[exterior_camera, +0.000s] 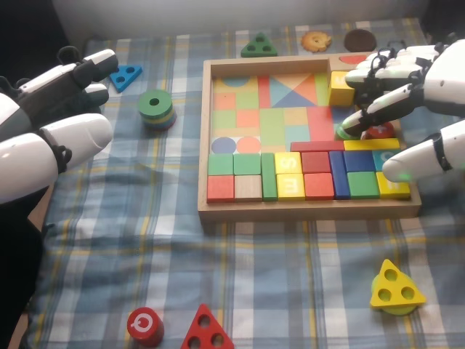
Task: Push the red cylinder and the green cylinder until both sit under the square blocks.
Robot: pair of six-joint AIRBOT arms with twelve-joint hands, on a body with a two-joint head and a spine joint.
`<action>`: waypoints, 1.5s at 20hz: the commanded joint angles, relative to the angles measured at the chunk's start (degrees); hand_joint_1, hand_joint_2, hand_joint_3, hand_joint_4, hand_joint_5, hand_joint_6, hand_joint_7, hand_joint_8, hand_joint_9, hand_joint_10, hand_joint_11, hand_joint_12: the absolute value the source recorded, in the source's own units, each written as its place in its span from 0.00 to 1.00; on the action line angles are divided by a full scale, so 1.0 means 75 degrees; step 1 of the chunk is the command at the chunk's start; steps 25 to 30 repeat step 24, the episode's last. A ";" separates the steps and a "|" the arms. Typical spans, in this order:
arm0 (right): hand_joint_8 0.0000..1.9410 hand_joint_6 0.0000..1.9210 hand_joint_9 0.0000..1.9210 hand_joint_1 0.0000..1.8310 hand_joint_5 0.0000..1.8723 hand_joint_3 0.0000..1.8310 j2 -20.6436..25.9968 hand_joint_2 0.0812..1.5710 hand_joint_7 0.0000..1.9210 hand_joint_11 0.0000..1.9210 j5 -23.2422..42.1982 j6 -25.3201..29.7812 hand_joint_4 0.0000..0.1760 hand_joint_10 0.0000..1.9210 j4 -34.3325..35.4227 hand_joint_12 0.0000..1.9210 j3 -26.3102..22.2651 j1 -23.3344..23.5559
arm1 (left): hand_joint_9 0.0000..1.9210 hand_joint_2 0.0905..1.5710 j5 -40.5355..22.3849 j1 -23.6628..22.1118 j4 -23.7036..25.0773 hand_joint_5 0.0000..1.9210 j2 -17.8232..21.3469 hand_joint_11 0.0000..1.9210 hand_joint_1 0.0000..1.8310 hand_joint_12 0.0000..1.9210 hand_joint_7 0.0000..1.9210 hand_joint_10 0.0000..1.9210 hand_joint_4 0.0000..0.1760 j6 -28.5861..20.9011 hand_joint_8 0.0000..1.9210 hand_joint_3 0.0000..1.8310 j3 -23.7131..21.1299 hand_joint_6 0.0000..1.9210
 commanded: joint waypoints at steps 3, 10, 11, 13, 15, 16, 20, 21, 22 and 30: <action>0.00 0.00 0.00 0.00 0.26 0.00 0.0108 0.59 0.01 0.00 0.0467 0.0021 0.94 0.00 0.0314 0.00 -0.0094 0.0026 | 0.23 0.86 -0.0891 -0.0061 0.0098 0.08 -0.0019 0.01 0.03 0.03 0.19 0.00 1.00 -0.0090 0.00 0.00 0.0031 0.00; 0.00 0.00 0.00 0.00 0.24 0.01 0.0360 0.63 0.00 0.00 0.1014 -0.0060 1.00 0.00 0.0953 0.00 -0.0262 0.0020 | 0.21 0.86 -0.0920 -0.0023 0.0098 0.08 -0.0017 0.00 0.03 0.03 0.18 0.00 1.00 -0.0151 0.00 0.00 0.0028 0.00; 0.00 0.00 0.00 0.00 0.24 0.01 0.0466 0.63 0.01 0.00 0.1221 -0.0273 1.00 0.00 0.1293 0.00 -0.0366 -0.0005 | 0.21 0.86 -0.0928 -0.0015 0.0098 0.08 -0.0015 0.00 0.03 0.03 0.18 0.00 1.00 -0.0171 0.00 0.00 0.0028 0.00; 0.00 0.00 0.00 0.00 0.21 0.00 0.0721 0.61 0.01 0.00 0.1757 -0.0859 1.00 0.00 0.2086 0.00 -0.0622 -0.0114 | 0.21 0.86 -0.0998 -0.0010 0.0098 0.08 -0.0013 0.01 0.04 0.04 0.18 0.00 1.00 -0.0249 0.00 0.00 0.0037 0.00; 0.01 0.00 0.00 0.00 0.20 0.01 0.1052 0.64 0.02 0.00 0.2768 -0.1568 0.74 0.00 0.3388 0.00 -0.0997 -0.0500 | 0.20 0.86 -0.1314 -0.0010 0.0137 0.09 -0.0010 0.00 0.04 0.03 0.18 0.00 1.00 -0.0599 0.00 0.00 0.0113 0.00; 0.01 0.00 0.00 0.00 0.20 0.01 0.1181 0.64 0.03 0.01 0.3470 -0.1765 0.42 0.00 0.4103 0.00 -0.1176 -0.0869 | 0.19 0.86 -0.1580 -0.0012 0.0219 0.10 -0.0017 0.00 0.05 0.01 0.16 0.00 1.00 -0.0994 0.00 0.00 0.0203 0.00; 0.00 0.00 0.00 0.00 0.18 0.01 0.1382 0.75 0.04 0.00 0.7199 -0.3021 0.81 0.00 0.7000 0.00 -0.1971 -0.2776 | 0.17 0.81 -0.2922 -0.0004 0.0664 0.15 -0.0057 0.02 0.25 0.20 0.18 0.00 0.30 -0.3017 0.01 0.02 0.0665 0.01; 0.00 0.00 0.00 0.01 0.15 0.01 0.1382 0.78 0.04 0.00 0.7956 -0.3111 0.84 0.00 0.7388 0.00 -0.2059 -0.3162 | 0.17 0.80 -0.3232 0.0018 0.0730 0.13 -0.0057 0.00 0.26 0.23 0.18 0.00 0.36 -0.3372 0.00 0.01 0.0718 0.00; 0.01 0.00 0.02 0.07 0.14 0.00 0.1340 0.77 0.08 0.00 0.8930 -0.3204 0.72 0.01 0.7907 0.00 -0.2196 -0.3647 | 0.16 0.81 -0.3734 0.0022 0.0821 0.08 -0.0075 0.00 0.26 0.18 0.16 0.00 0.64 -0.3832 0.00 0.01 0.0798 0.00; 0.01 0.00 0.11 0.13 0.14 0.00 0.1269 0.76 0.15 0.07 0.9284 -0.3364 0.24 0.01 0.8200 0.03 -0.2474 -0.3845 | 0.21 0.77 -0.4490 0.0030 0.1024 0.04 -0.0221 0.00 0.22 0.31 0.16 0.00 0.43 -0.4620 0.00 0.00 0.0986 0.00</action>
